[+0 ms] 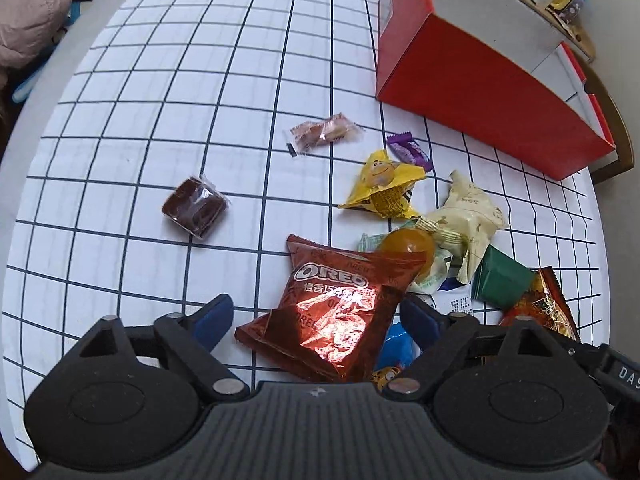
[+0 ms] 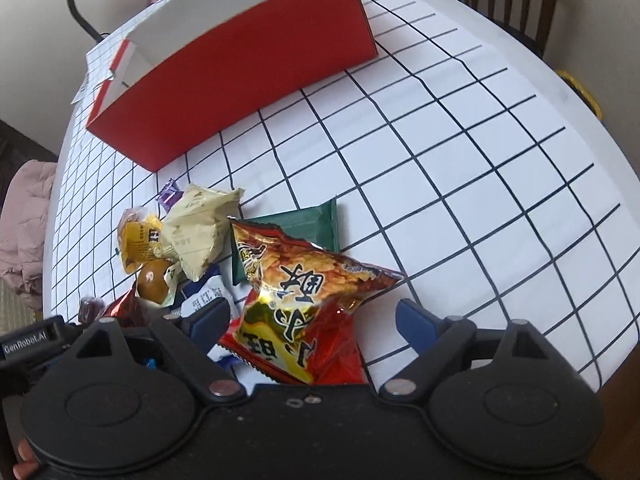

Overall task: Organize snacks
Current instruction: 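Grasp the red Oreo bag with the left tool while the right tool grasps the yellow chip bag, then lift both held bags and carry them toward the red box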

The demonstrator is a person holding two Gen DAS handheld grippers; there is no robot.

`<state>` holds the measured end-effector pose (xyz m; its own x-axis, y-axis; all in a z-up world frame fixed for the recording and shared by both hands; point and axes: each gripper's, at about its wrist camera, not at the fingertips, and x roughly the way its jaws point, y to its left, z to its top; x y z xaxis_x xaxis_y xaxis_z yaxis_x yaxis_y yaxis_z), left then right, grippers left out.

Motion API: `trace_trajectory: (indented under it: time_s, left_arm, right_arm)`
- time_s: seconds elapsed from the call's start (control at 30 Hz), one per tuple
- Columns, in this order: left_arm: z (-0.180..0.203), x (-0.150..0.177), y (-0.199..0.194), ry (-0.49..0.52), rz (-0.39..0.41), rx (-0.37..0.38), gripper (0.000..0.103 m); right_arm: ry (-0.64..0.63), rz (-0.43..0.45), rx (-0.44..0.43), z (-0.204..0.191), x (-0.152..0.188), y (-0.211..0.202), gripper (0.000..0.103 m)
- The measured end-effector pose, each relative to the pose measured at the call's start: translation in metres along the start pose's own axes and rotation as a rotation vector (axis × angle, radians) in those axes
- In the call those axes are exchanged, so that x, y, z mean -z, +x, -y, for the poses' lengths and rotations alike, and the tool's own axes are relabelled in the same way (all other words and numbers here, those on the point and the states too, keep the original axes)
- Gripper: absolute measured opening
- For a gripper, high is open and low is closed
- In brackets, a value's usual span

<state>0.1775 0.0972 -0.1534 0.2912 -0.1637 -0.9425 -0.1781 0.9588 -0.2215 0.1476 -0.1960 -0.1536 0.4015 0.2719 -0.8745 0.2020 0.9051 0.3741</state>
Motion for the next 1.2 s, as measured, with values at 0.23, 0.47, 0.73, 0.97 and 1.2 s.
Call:
trace_trajectory:
  time_s: [0.23,0.47,0.73,0.97,1.2]
  left_arm:
    - [0.000,0.000,0.003,-0.021,-0.014,0.008,0.064]
    - [-0.005,0.004,-0.001,-0.058,0.003,-0.006,0.050]
    - [-0.011,0.014,-0.017,-0.098,0.037,-0.006,0.044]
    - [-0.003,0.020,-0.049,-0.095,0.088,-0.010,0.044]
    - [0.015,0.020,-0.078,-0.063,0.139,0.030,0.044]
  right_arm:
    - [0.036,0.011,-0.017,0.001,-0.001,0.002,0.070]
    - [0.032,0.029,-0.035,0.002,0.003,-0.002,0.060]
    - [0.012,0.044,-0.070,0.001,0.005,-0.017,0.052]
    - [-0.056,0.085,-0.106,-0.004,0.000,-0.043,0.050]
    - [-0.121,0.125,-0.120,-0.006,-0.011,-0.062,0.050]
